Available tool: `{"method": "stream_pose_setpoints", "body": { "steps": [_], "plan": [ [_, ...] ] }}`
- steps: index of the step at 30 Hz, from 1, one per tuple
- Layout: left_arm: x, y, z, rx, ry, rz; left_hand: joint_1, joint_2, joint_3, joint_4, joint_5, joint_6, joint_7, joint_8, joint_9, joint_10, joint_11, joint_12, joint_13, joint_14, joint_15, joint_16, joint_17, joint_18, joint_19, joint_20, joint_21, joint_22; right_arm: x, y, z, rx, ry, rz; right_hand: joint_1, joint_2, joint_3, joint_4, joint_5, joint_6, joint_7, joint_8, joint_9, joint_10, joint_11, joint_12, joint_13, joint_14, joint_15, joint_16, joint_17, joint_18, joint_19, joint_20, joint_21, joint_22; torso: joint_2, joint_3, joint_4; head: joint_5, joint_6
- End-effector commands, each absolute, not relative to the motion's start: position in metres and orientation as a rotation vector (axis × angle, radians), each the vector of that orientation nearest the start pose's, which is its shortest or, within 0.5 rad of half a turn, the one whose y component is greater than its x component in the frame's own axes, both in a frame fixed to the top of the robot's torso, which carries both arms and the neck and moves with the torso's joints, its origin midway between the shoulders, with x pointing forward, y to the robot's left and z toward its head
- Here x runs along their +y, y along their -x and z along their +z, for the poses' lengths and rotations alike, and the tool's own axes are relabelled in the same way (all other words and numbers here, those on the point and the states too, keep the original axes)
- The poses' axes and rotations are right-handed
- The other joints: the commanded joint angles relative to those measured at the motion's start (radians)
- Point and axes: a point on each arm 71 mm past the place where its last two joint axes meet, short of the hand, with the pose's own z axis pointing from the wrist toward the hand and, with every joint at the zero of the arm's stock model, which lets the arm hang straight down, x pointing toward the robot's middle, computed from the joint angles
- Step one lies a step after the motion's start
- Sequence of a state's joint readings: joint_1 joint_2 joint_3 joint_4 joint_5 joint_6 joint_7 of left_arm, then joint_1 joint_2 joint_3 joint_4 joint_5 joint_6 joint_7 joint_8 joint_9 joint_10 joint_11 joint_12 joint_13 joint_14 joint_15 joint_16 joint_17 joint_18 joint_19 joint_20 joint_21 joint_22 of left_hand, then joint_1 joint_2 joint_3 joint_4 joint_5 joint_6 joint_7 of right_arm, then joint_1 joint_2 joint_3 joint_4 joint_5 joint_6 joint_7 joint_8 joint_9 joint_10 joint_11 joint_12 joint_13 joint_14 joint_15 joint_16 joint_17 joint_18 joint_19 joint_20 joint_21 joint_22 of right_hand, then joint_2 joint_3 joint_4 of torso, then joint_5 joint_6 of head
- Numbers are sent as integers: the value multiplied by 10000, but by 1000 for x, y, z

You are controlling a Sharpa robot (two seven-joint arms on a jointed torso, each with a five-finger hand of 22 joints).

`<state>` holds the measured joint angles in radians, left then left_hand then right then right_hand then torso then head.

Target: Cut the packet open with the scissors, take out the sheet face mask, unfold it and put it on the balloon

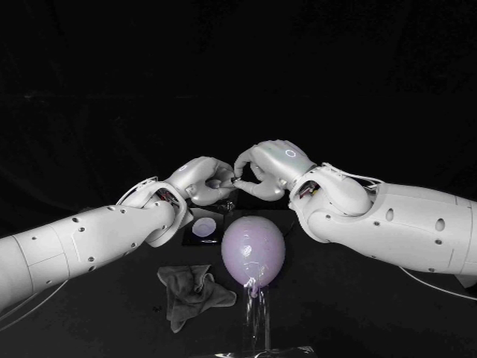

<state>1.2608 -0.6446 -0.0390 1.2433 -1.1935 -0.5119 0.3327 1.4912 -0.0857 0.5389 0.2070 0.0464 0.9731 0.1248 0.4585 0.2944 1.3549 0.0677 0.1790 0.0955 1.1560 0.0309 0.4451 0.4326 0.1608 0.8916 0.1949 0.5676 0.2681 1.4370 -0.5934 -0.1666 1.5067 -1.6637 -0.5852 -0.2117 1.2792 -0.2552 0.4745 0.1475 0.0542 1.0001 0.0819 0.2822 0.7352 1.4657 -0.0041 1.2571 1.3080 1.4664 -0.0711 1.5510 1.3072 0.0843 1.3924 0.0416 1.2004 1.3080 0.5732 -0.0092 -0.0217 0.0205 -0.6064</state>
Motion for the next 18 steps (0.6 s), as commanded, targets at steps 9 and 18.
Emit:
{"method": "stream_pose_setpoints", "body": {
  "steps": [9, 18],
  "plan": [
    [167, -534, -142, 13025, -1426, -9840, 73, 18, 28, -50, 32, 67, 13, 60, 1017, 77, -66, 37, 15, -64, -31, 52, 26, 171, -90, -21, 77, 32, -82, -491, -93, 12130, 4245, 6786, 279, 42, 45, -119, 136, -52, 62, -257, -123, 133, 109, -63, 883, 981, 158, 67, 2357, -49, -30, 106, -108, 602, 1, 1, 0, -3, 3],
    [167, -534, -142, 13023, -1424, -9850, 73, 18, 28, -50, 32, 67, 13, 60, 1017, 77, -66, 37, 15, -64, -31, 52, 26, 171, -90, -21, 77, 32, -83, -492, -93, 12142, 4250, 6733, 339, 19, 219, -206, 792, 102, 79, -469, -226, 124, 124, -64, 895, 986, 179, 78, 2379, -42, -16, 150, -121, 636, 3, -3, 6, -9, -6]
  ]
}}
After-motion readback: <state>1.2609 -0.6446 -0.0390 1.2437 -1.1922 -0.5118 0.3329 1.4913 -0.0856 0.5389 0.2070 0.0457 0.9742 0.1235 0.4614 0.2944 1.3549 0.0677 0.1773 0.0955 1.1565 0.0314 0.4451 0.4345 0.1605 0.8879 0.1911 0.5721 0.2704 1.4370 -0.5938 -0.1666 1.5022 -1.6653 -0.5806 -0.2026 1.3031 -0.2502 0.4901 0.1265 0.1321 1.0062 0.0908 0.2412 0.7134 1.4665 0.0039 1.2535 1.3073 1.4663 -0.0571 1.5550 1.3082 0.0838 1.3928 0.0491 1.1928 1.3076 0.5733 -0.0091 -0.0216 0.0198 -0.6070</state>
